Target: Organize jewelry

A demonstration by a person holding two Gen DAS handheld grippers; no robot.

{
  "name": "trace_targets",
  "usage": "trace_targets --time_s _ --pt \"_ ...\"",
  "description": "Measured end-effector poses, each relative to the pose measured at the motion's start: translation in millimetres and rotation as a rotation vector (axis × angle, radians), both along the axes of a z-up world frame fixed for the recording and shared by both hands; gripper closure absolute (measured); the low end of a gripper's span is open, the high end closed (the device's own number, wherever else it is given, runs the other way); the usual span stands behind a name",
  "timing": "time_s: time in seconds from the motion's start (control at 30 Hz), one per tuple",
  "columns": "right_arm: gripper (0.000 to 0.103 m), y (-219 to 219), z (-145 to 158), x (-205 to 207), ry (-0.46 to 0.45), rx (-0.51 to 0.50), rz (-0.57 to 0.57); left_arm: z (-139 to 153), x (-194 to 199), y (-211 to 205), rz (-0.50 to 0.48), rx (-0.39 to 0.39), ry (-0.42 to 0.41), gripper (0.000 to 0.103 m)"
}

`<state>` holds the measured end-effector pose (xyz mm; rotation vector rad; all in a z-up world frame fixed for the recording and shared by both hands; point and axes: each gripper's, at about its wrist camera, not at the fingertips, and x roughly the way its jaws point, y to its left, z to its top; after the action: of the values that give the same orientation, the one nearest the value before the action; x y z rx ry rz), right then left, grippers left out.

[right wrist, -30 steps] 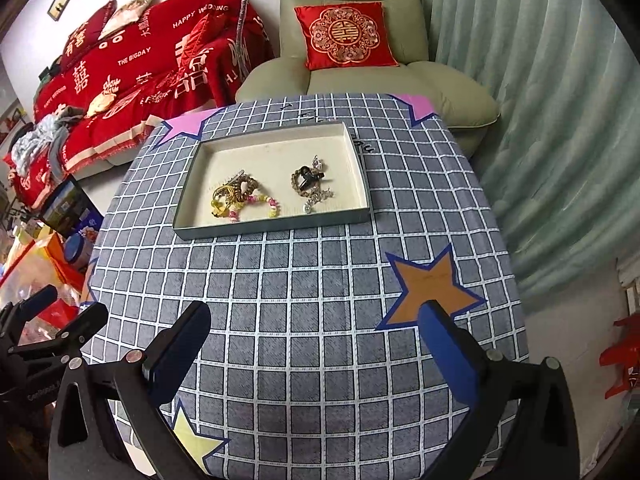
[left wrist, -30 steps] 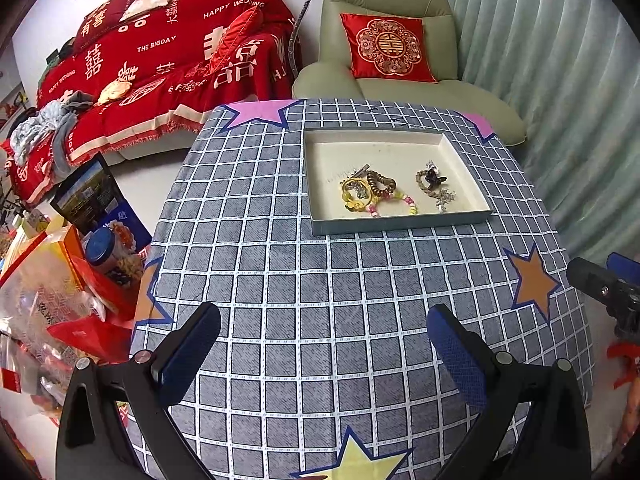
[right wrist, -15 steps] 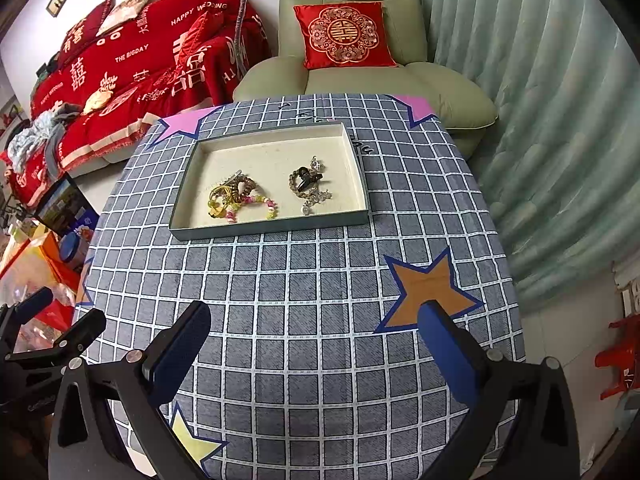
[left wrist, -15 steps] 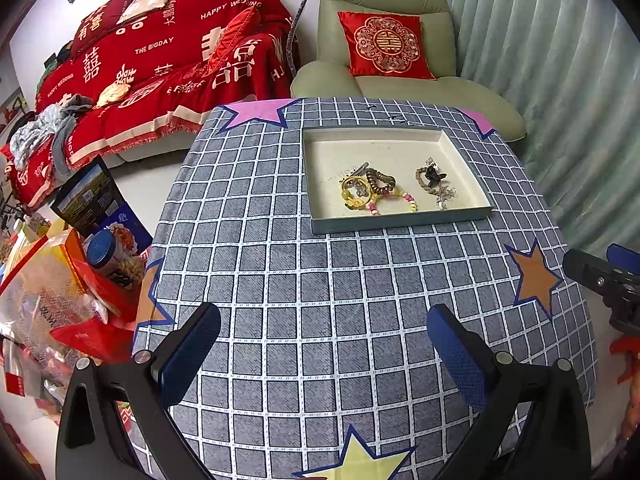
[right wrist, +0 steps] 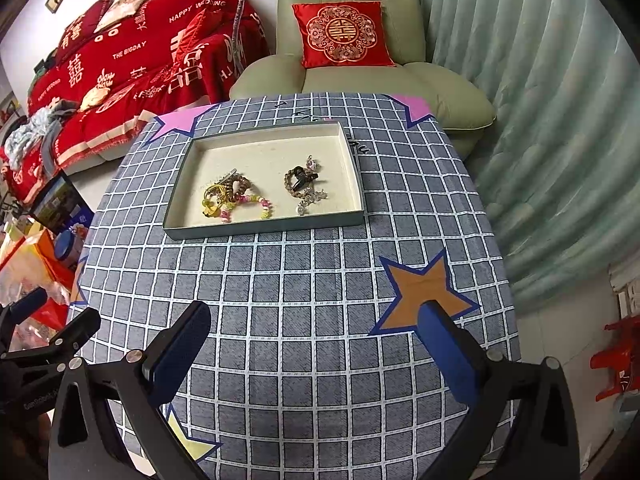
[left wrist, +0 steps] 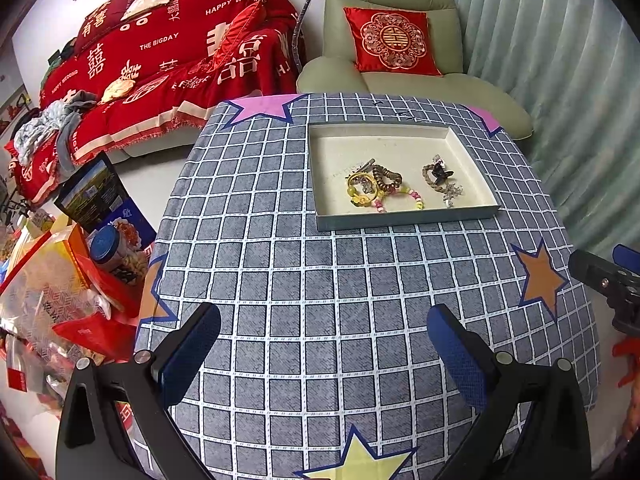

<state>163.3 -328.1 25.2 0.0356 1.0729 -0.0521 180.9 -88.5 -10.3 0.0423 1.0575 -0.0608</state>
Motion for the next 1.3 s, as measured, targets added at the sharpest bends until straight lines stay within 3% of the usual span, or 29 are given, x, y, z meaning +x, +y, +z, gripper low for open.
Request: trace_targets --time_s 1.3 --pt "0.0 4.3 -4.0 1.9 0.011 0.004 0.028 -2.2 -1.4 2.0 0.02 0.002 0.01 0.0"
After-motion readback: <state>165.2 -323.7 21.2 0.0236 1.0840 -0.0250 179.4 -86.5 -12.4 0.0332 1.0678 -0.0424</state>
